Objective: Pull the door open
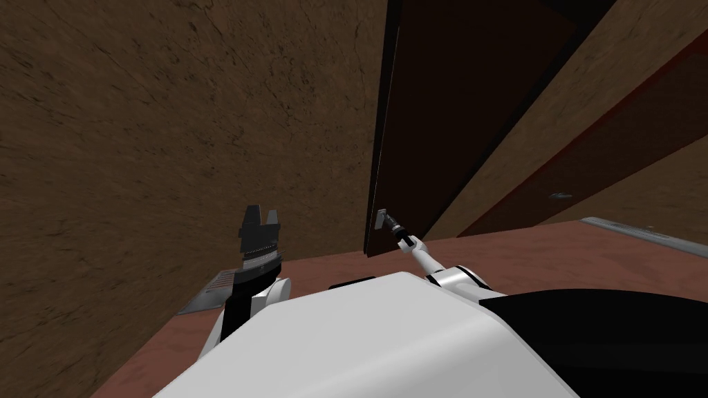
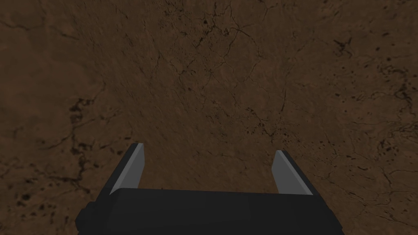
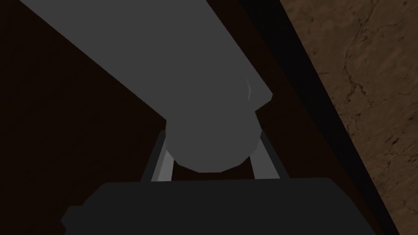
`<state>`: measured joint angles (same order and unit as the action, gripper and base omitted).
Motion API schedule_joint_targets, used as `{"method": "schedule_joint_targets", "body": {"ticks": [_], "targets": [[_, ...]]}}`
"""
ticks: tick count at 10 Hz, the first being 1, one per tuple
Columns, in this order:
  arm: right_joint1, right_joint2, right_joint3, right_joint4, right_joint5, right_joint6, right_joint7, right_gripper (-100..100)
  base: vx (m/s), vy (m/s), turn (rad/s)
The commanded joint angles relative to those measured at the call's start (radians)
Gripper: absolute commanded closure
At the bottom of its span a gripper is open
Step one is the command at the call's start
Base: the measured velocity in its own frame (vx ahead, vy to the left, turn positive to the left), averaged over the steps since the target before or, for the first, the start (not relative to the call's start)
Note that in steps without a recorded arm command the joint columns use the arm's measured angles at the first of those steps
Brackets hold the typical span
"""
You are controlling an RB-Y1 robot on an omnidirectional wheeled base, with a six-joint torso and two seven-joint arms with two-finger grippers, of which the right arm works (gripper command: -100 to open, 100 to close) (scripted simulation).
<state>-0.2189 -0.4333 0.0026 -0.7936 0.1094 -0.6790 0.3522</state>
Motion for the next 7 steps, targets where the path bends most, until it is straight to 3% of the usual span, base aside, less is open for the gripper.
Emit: {"method": "schedule_joint_targets", "body": {"ticks": [1,3,4,7], "targets": [[-0.003,-0.007,-0.010,0.003,-0.015,0.007,-0.030,100,-0.039,-0.072,0.028],[-0.010,0.001,-0.010,0.004,-0.054,0.015,-0.094,100,-0.058,-0.079,0.093],[-0.001,-0.012,-0.012,0.005,-0.023,0.001,-0.035,-100,-0.042,0.006,-0.018],[0.009,-0.022,-0.015,0.003,-0.003,-0.006,0.006,-100,-0.017,0.064,-0.056]]}}
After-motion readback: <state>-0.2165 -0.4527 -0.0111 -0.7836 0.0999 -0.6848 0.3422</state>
